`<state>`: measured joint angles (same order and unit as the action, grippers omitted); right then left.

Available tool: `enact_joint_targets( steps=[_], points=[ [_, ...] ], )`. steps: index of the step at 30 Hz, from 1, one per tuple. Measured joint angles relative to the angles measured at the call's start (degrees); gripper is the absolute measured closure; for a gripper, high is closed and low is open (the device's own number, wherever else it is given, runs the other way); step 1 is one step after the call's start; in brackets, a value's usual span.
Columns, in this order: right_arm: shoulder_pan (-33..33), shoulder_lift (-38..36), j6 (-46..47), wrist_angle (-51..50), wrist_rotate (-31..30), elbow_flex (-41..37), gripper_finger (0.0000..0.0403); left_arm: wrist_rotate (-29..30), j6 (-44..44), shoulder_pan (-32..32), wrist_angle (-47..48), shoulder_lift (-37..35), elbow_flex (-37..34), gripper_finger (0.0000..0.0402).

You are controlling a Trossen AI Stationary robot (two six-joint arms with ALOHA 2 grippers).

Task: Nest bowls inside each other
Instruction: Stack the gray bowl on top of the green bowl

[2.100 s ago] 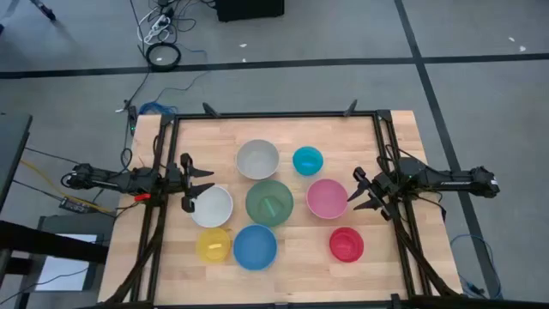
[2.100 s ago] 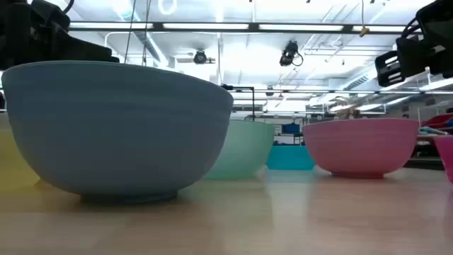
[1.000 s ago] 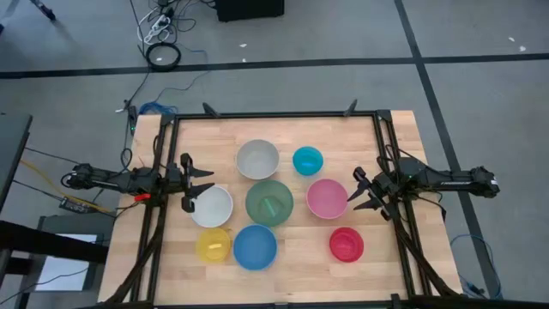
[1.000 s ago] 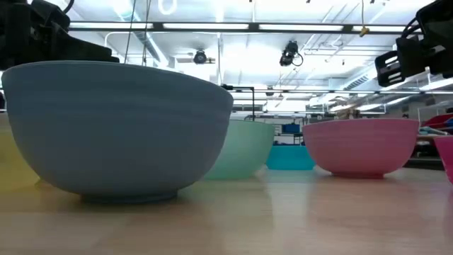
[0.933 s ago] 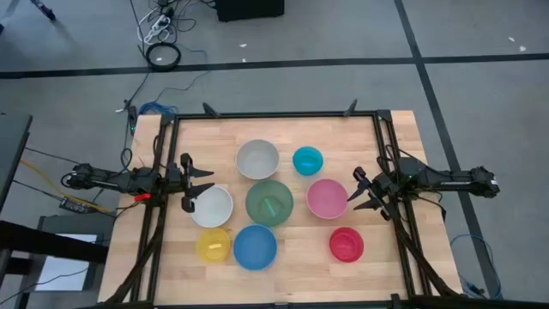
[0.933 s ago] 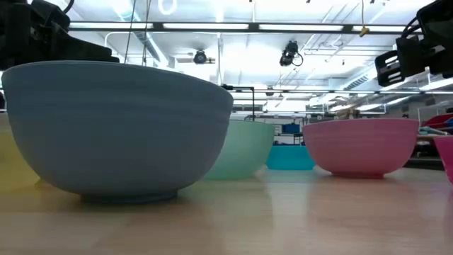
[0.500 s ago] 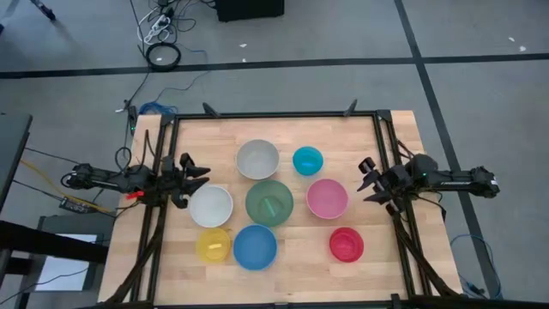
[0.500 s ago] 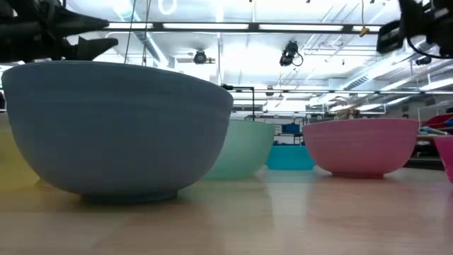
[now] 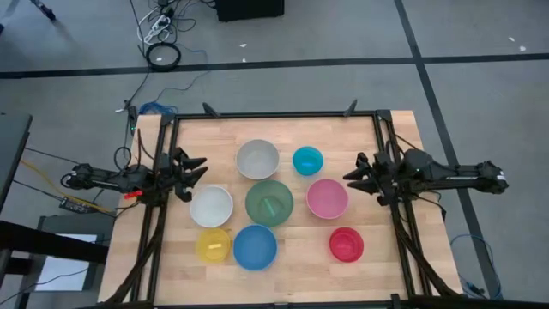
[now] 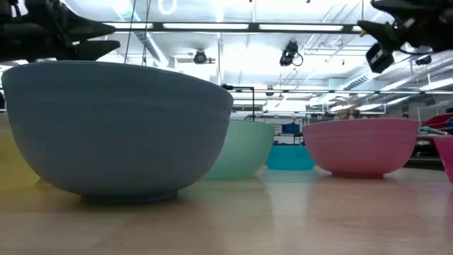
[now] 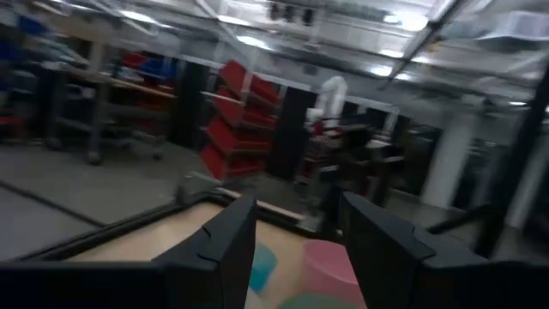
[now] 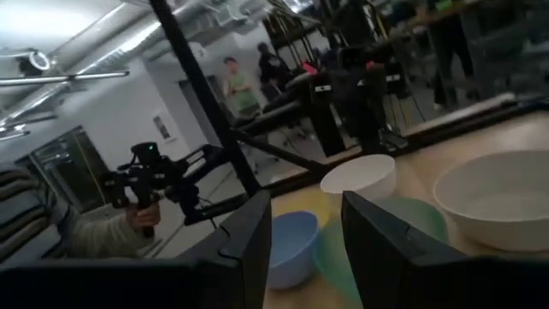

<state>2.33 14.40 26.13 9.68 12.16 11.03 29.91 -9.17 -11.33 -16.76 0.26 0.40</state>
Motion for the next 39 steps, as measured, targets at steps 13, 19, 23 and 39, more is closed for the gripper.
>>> enact_joint_targets(
  steps=[13,19,23,39],
  points=[
    [-0.04,12.36,-2.41,1.97,7.69,10.79,0.027,-1.73,-9.33,0.0,-2.68,0.06,0.0,0.0225],
    [-0.04,13.24,-0.96,10.29,8.45,10.79,0.027,-2.78,-9.01,0.0,-4.45,0.45,0.34,0.0225],
    [-0.04,13.26,-0.27,11.64,6.35,10.79,0.027,-2.54,-9.18,0.0,-4.45,1.64,0.44,0.0225],
    [0.56,28.52,-8.71,9.4,-17.0,17.13,0.027,11.67,-12.95,0.0,24.55,24.44,22.74,0.0225]
  ],
)
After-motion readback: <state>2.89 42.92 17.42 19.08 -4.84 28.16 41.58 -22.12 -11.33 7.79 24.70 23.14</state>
